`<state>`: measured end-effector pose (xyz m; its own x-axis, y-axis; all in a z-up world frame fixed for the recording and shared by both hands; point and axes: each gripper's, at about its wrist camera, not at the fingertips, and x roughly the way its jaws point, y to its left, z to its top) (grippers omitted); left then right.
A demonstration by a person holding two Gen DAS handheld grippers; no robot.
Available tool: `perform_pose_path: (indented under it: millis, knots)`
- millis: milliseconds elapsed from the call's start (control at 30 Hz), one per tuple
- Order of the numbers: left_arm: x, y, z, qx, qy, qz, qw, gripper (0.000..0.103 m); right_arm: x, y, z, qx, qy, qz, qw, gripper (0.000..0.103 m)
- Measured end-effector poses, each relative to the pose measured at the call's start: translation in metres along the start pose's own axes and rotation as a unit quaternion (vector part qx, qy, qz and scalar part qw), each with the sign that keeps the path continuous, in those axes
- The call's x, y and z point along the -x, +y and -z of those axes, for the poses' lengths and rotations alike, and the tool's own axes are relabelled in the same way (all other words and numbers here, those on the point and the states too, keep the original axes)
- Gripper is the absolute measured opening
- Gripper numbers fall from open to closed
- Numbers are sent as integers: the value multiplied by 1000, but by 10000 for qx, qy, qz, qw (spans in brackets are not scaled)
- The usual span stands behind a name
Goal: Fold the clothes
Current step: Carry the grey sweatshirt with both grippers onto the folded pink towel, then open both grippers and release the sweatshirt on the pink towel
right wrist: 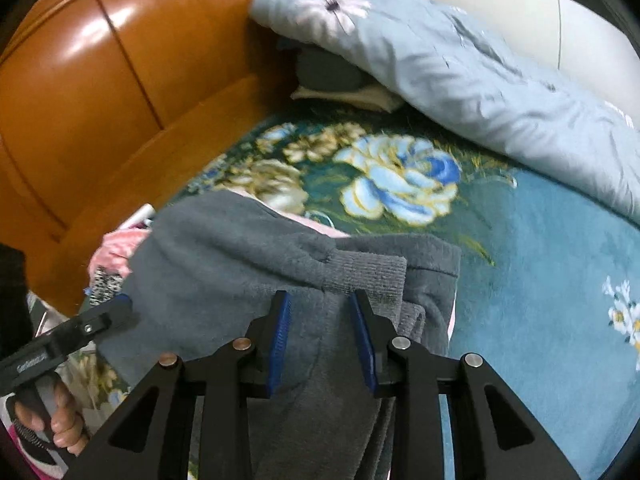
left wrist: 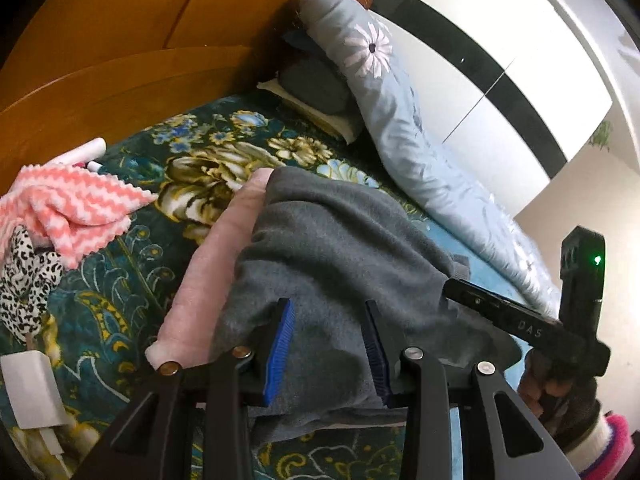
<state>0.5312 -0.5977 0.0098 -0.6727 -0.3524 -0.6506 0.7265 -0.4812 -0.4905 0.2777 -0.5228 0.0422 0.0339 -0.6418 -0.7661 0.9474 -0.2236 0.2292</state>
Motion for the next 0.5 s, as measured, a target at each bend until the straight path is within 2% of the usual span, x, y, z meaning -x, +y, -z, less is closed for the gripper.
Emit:
perform_pose_path:
  millis: [233, 400, 500]
  knots:
    - [1, -4, 1, -163, -83, -139, 9997, 42, 26, -6, 3, -245, -42, -414, 9988, 32]
    - [5, -10, 3, -349, -222, -171, 9990, 44, 57, -6, 38, -246, -91, -546, 9982, 32]
    - [6, -16, 9, -522, -298, -233, 9979, 50, 67, -7, 67, -144, -96, -465, 9988, 34]
